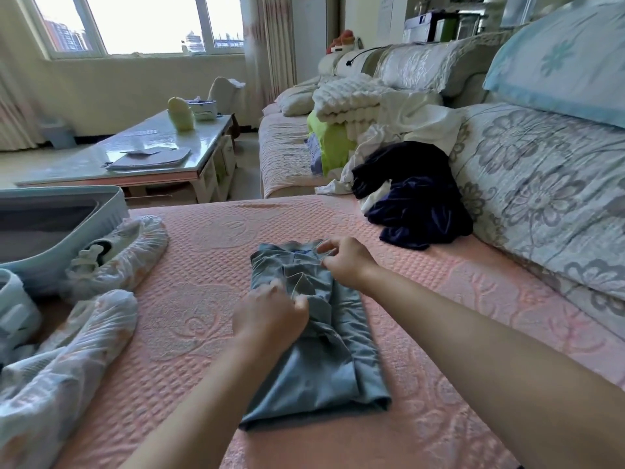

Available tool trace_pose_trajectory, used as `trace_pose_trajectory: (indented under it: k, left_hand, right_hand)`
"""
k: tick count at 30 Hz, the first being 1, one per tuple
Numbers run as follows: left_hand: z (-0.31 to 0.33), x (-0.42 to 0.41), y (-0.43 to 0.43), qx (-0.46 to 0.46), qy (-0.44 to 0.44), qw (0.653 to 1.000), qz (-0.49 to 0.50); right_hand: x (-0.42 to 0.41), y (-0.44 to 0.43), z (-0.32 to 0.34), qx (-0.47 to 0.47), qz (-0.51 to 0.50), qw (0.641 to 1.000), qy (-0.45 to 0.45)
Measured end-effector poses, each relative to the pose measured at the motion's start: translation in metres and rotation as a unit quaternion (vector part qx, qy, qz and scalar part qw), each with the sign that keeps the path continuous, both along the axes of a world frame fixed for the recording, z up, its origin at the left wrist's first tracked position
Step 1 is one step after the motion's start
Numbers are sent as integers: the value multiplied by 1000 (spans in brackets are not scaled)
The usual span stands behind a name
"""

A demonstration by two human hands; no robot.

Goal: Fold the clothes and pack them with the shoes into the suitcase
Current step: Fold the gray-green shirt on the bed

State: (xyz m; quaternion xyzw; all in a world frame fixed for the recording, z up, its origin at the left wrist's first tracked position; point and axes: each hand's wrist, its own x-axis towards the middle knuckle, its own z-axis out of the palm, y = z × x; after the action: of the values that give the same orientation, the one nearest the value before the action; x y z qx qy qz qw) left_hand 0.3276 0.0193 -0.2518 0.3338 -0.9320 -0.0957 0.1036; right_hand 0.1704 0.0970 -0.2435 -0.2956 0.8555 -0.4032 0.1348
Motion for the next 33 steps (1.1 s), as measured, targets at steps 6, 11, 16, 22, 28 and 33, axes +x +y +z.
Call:
trace_pose_trajectory:
  k: [6, 11, 16, 22, 28, 33]
  left_hand:
    - [-14, -1, -3, -42, -27, 972, -229]
    - [-6, 6, -8, -27, -114, 974, -194]
    - [-14, -2, -27, -100, 112, 962, -228]
    - [-41, -11, -51, -60, -89, 963, -247]
    - [-37, 11, -47, -79, -156, 963, -205]
    - [-45, 43, -18, -91, -109, 943, -302]
  right_hand:
    - [6, 9, -26, 174, 163, 962, 133]
    - [16, 10, -33, 351, 212, 888, 209]
    - [30, 11, -25, 352, 214, 884, 219]
    - [57, 32, -33, 358, 240, 880, 199]
    - [73, 58, -52, 357, 217, 884, 211]
    - [90, 71, -48, 335, 239, 878, 246]
